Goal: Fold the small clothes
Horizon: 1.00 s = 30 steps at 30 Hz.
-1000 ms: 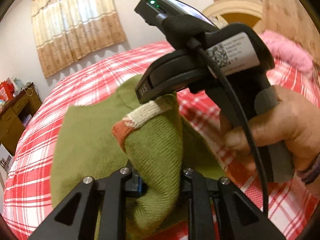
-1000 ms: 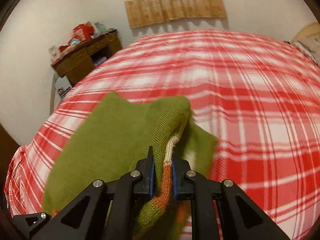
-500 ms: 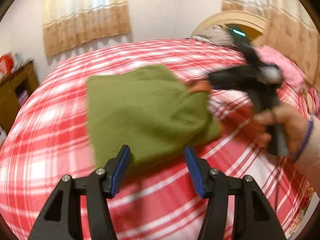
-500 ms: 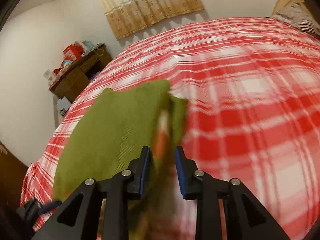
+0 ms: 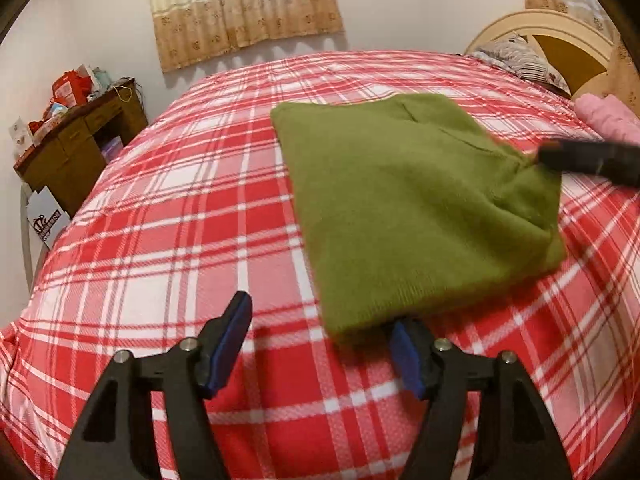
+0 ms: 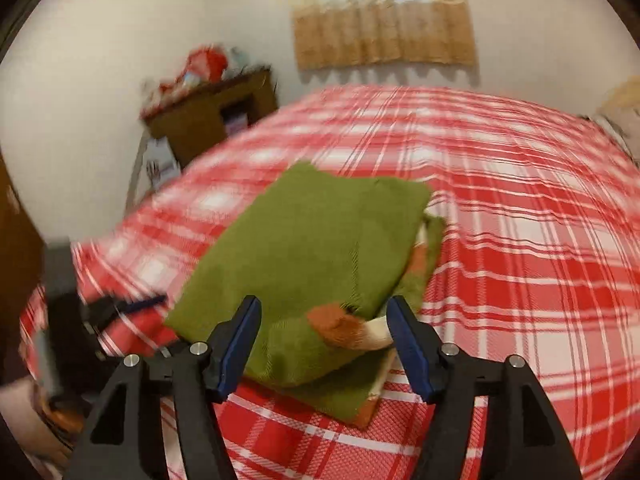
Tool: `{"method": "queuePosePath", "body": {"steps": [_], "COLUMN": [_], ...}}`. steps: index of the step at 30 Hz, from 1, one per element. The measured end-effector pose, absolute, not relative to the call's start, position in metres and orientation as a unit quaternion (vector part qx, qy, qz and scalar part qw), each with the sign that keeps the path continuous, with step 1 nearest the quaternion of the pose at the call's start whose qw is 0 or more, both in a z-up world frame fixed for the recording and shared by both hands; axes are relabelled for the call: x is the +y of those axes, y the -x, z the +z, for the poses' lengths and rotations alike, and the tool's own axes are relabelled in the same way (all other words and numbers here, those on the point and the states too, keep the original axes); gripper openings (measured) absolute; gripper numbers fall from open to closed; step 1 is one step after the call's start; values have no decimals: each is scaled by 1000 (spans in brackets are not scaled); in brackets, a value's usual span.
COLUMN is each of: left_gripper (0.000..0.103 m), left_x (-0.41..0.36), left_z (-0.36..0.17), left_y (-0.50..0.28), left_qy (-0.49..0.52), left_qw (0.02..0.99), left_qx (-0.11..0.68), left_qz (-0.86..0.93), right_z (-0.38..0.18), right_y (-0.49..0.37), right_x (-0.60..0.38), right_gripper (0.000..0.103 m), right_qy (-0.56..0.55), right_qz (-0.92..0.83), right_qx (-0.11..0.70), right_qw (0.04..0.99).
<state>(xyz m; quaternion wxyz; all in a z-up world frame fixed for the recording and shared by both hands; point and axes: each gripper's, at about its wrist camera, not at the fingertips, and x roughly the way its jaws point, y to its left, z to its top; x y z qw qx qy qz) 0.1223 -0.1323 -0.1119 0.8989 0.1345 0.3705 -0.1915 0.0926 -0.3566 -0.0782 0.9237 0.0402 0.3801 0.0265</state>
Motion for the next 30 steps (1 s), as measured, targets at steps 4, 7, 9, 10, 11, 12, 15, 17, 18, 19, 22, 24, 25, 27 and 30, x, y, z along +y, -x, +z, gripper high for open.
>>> {"method": "queuePosePath", "body": {"steps": [4, 7, 9, 10, 11, 12, 15, 17, 18, 19, 22, 24, 25, 27, 30], "left_gripper": [32, 20, 19, 19, 19, 19, 18, 18, 18, 18, 20, 24, 29, 38, 46], "left_x": [-133, -138, -135, -132, -129, -126, -122, -119, -119, -118, -116, -115, -114, -111, -106], "left_z": [-108, -105, -100, -98, -96, -94, -94, -98, -99, -101, -103, -103, -103, -101, -99], "left_y": [-131, -125, -123, -124, -126, -127, -131, -134, -135, -134, -134, -134, -133, -130, -126], "left_qy": [-124, -133, -121, -112, -101, -98, -108, -106, -106, -108, -114, -118, -123, -135, -156], "left_qw": [892, 893, 897, 897, 898, 899, 903, 901, 900, 900, 899, 898, 898, 900, 902], "left_qx": [378, 371, 368, 371, 373, 373, 369, 377, 379, 380, 380, 381, 381, 372, 361], "left_qz": [-216, -216, -214, -212, -210, -206, -191, -189, -187, -187, -187, -186, -184, -180, -178], "right_z": [-115, -117, -117, -120, -122, -128, -140, -140, -141, -141, -138, -133, -132, -128, -116], "right_y": [-97, -85, -74, -68, -66, -64, -58, -57, -57, -56, -52, -47, -44, -39, -31], "right_x": [-351, -366, -382, -387, -387, -386, -380, -380, -380, -379, -375, -373, -373, -371, -372], "right_gripper": [36, 26, 24, 23, 22, 21, 21, 21, 20, 20, 20, 20, 20, 20, 22], "right_qy": [-10, -68, -154, -193, -212, -231, -260, -271, -271, -267, -246, -228, -219, -202, -179], "right_qz": [8, -1, 0, 6, 10, 14, 19, 17, 16, 16, 14, 7, 1, -5, -15], "right_qx": [430, 411, 387, 378, 374, 371, 362, 357, 357, 358, 364, 366, 366, 370, 362], "right_qw": [903, 909, 909, 906, 903, 899, 895, 894, 894, 895, 898, 902, 904, 907, 915]}}
